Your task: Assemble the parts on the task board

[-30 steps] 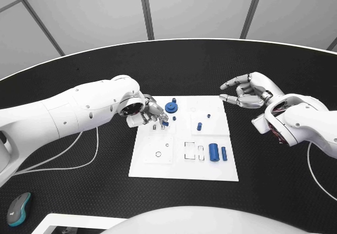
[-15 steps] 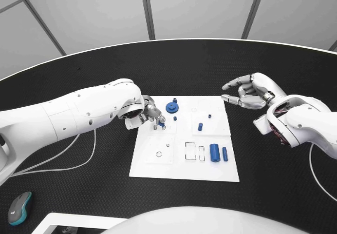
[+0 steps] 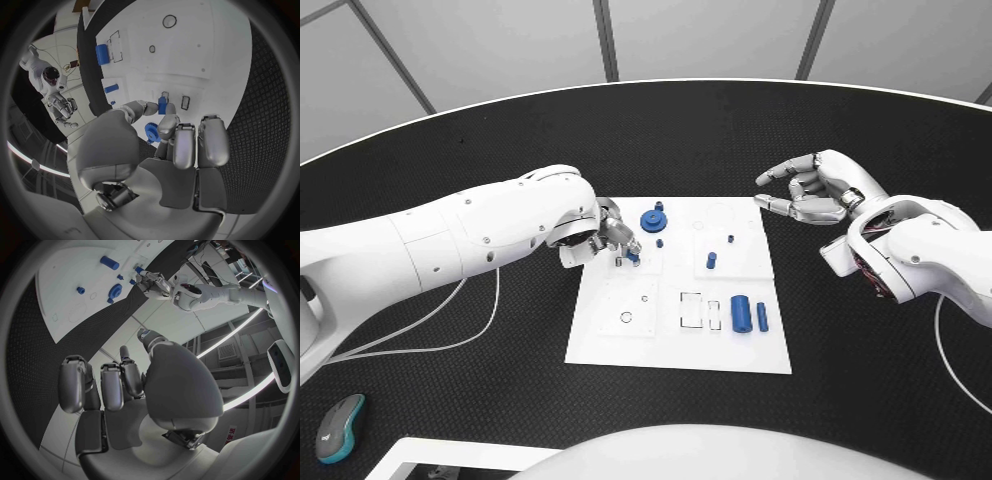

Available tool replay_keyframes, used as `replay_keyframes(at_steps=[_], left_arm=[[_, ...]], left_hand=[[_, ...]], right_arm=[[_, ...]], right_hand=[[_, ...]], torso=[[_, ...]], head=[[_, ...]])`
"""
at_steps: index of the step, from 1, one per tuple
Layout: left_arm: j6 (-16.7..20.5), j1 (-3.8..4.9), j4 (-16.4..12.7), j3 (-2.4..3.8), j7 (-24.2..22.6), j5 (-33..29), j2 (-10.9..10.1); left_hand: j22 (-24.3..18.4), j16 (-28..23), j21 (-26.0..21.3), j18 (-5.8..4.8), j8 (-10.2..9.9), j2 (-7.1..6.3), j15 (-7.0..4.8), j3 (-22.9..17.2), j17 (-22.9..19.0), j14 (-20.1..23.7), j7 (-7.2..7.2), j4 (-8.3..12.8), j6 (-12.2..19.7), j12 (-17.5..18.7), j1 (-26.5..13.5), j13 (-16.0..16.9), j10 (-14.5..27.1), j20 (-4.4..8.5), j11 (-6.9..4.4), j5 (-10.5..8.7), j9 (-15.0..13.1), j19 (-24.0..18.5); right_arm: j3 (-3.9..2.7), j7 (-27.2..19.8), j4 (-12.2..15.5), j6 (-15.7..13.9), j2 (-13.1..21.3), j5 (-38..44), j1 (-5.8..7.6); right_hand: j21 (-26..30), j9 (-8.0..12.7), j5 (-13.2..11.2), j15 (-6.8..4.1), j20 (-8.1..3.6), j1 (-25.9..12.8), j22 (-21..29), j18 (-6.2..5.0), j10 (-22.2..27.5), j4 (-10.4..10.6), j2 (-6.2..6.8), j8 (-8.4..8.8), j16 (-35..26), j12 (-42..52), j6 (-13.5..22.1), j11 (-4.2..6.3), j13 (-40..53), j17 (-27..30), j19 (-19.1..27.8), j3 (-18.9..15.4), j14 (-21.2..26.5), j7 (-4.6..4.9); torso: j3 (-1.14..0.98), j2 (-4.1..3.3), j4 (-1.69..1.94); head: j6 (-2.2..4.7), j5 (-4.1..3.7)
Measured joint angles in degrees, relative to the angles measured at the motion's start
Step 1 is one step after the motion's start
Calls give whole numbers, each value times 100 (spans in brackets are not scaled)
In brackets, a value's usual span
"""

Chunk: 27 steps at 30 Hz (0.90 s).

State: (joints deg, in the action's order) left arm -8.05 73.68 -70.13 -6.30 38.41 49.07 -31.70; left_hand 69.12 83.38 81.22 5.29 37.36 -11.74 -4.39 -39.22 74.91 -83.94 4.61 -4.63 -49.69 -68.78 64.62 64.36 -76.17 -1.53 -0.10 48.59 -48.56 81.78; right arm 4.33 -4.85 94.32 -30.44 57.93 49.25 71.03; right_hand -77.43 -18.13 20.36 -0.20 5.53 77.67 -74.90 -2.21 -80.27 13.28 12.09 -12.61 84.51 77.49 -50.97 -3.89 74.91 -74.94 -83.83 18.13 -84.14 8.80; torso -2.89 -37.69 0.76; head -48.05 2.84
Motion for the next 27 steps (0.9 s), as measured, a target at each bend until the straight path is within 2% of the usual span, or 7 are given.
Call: replay_keyframes(at_steps=[27], left_arm=[[-138,-2,11,-1,79,17,33]], left_hand=[[-2,0,0,0,-13,-1,1,0,0,0,0,0,0,27,3,-41,-1,0,0,0,-7,0]], right_arm=[[0,-5,-1,8,-1,0,0]], right_hand=[[0,0,0,0,0,0,-3,0,-20,0,0,0,0,0,0,20,0,2,0,0,0,0]], torso=[[1,1,-3]], head=[[-38,-2]])
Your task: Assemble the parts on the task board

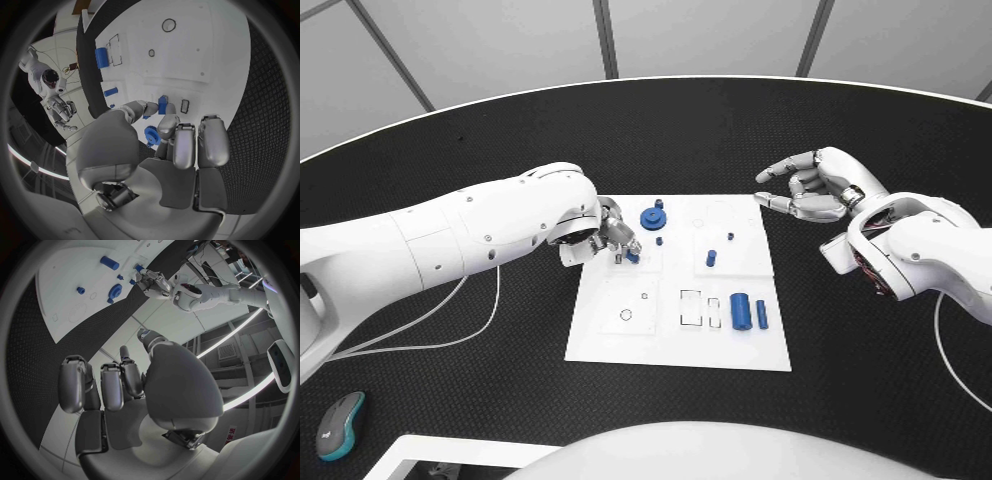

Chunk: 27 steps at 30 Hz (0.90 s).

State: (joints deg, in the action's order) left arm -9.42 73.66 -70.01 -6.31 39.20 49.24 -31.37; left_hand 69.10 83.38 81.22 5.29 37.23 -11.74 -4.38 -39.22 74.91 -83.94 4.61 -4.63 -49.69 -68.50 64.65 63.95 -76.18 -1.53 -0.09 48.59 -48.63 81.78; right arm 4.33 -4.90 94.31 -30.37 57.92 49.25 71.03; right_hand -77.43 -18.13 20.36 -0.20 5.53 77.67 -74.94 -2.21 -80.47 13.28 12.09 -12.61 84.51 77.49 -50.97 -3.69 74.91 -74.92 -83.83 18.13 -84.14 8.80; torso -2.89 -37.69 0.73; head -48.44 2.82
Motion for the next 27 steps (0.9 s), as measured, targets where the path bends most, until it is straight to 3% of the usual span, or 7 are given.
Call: replay_keyframes(at_steps=[27], left_arm=[[40,-3,49,1,34,25,79]], left_hand=[[-1,0,0,0,14,0,1,0,0,0,0,0,0,39,0,-13,-8,20,8,16,-14,-21]], right_arm=[[0,-6,8,9,8,0,0]], right_hand=[[0,0,0,0,0,0,1,0,0,0,0,0,0,0,0,0,2,1,0,0,0,0]], torso=[[1,-3,4]], head=[[-36,-21]])
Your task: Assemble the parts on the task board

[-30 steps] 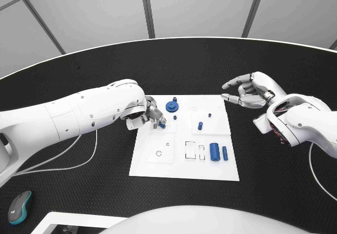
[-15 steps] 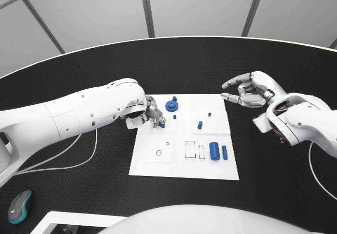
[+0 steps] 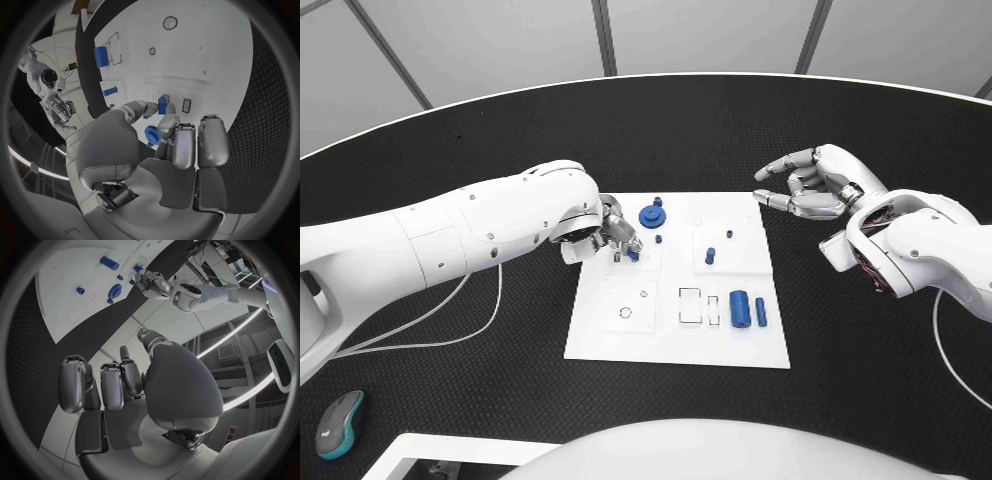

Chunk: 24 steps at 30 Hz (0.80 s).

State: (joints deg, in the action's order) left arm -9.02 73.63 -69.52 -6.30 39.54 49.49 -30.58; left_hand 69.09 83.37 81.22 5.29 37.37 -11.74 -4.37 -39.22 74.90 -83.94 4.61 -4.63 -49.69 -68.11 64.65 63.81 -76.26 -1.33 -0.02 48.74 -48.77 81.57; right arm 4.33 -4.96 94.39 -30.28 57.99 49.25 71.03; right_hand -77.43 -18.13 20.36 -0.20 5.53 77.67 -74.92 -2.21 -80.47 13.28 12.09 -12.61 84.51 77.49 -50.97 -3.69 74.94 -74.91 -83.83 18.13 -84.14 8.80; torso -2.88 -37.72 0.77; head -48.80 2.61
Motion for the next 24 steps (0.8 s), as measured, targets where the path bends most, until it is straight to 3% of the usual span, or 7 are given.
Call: replay_keyframes(at_steps=[24], left_arm=[[-115,-2,-25,-1,39,85,-16]], left_hand=[[-9,0,0,0,20,0,-20,25,0,-21,0,25,0,27,0,-52,-2,0,0,-3,-14,0]], right_arm=[[0,5,-14,17,-6,0,-1]], right_hand=[[0,0,0,-21,-21,0,1,0,-21,0,0,0,0,27,0,-21,-1,1,-21,0,21,0]], torso=[[2,10,2]], head=[[-38,0]])
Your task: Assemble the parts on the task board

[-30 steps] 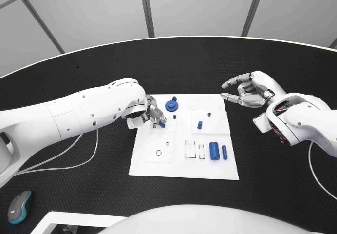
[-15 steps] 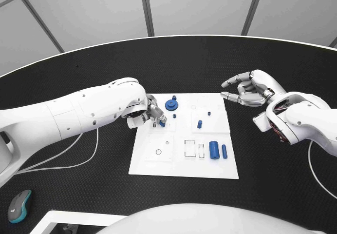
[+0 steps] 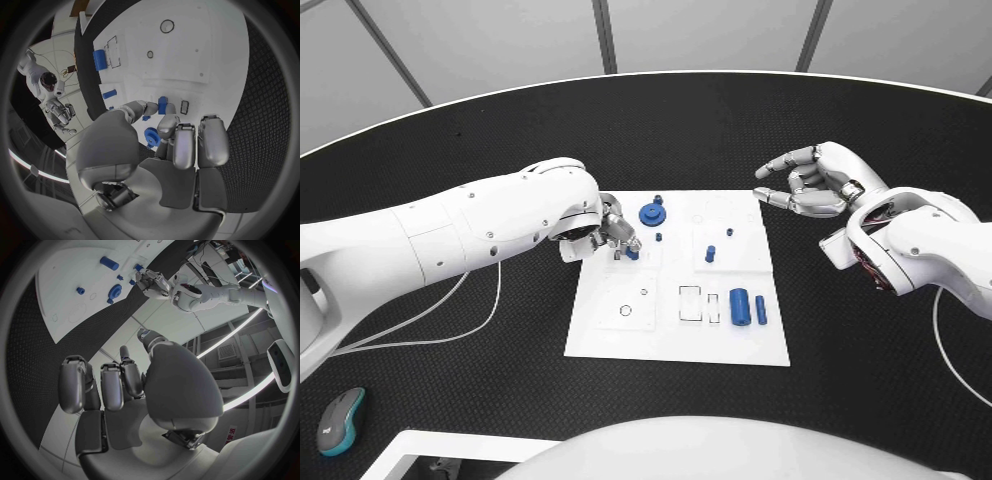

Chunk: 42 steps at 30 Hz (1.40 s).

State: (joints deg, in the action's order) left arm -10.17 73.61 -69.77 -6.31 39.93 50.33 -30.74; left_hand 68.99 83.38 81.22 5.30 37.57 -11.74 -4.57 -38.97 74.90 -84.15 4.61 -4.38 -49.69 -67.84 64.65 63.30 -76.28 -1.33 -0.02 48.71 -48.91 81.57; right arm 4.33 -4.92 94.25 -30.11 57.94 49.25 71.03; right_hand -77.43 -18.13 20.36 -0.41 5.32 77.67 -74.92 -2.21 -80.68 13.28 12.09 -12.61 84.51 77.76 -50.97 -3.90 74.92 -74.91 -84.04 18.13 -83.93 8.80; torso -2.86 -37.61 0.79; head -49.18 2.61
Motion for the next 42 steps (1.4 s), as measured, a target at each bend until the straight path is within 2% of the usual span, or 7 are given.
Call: replay_keyframes(at_steps=[11,34,42], left_arm=[[35,-5,9,0,-12,2,19],[139,-37,-23,-1,-42,4,15],[488,-40,-125,-1,-149,89,-66]], left_hand=[[2,0,0,0,65,23,-22,46,0,23,0,46,0,67,-23,-101,0,0,0,-22,-42,0],[2,0,0,0,71,23,-21,78,0,23,0,78,0,127,-23,-161,-1,0,0,-68,-78,0],[18,0,0,0,96,23,-20,78,0,23,0,79,0,142,-23,-182,-3,21,-2,-50,-78,21]], right_arm=[[0,-5,-2,-1,-2,0,0],[0,-10,-8,5,-7,0,-1],[0,-14,-13,4,-5,0,-1]], right_hand=[[0,0,0,0,0,0,0,0,0,0,0,0,0,0,0,0,0,0,0,0,0,0],[0,0,0,0,0,0,1,-1,0,16,0,0,0,-1,0,0,-1,-4,0,16,0,0],[0,0,21,0,0,0,1,0,0,16,0,0,0,-2,0,0,-1,-3,0,16,0,0]], torso=[[-1,-2,-3],[-3,1,-3],[-1,2,0]], head=[[3,5],[-6,-14],[-2,-8]])
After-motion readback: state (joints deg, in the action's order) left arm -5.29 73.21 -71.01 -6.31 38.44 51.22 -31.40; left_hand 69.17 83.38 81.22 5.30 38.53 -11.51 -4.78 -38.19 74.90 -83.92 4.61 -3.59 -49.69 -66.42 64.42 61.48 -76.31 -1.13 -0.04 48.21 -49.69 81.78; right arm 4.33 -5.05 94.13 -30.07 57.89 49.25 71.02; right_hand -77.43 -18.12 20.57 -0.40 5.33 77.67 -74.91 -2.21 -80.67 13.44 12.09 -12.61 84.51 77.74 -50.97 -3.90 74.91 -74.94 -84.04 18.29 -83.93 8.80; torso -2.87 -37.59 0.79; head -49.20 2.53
